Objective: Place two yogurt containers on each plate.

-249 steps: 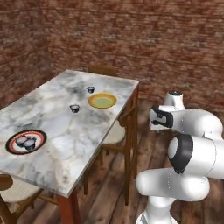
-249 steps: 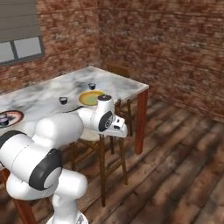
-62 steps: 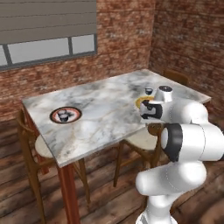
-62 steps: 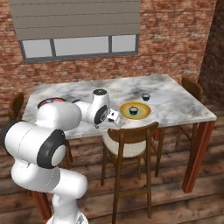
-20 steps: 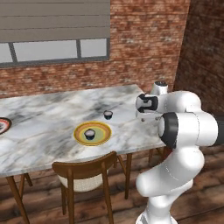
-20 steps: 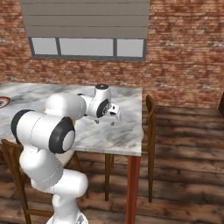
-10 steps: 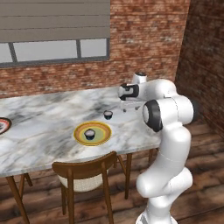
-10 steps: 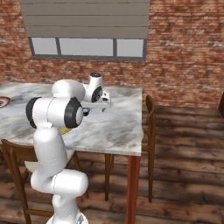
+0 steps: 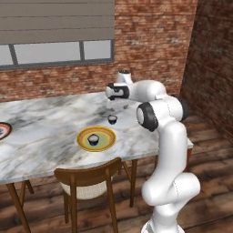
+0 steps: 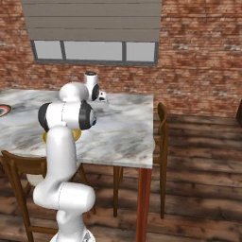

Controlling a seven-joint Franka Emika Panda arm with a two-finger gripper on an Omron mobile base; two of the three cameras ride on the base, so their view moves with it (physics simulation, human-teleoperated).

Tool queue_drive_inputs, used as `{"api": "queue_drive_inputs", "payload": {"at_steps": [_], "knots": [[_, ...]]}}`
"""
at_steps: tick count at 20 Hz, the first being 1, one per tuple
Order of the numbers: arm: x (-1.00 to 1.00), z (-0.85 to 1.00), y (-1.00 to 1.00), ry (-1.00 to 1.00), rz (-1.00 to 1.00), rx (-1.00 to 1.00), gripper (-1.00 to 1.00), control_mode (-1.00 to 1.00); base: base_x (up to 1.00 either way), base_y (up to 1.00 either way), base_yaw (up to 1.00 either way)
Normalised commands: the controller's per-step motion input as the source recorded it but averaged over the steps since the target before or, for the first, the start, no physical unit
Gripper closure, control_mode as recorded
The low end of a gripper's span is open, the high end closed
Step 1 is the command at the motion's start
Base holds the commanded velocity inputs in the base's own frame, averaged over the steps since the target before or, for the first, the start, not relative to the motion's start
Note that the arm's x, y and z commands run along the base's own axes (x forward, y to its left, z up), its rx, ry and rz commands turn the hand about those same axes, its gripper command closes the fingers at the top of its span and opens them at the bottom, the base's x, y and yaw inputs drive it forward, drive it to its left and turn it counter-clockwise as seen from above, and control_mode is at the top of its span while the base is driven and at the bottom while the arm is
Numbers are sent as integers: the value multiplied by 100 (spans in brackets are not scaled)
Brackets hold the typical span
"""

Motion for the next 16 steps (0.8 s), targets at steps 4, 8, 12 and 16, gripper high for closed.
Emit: {"api": "queue_drive_inputs", "payload": {"at_steps": [4,8,12,16], "knots": [[2,-22,19,3,1,-1,-100,-100,0,0,0],[-9,-51,1,3,0,0,-100,-100,0,0,0],[7,-29,0,0,0,0,-100,-100,0,0,0],[37,-4,20,0,0,0,-100,-100,0,0,0]]}}
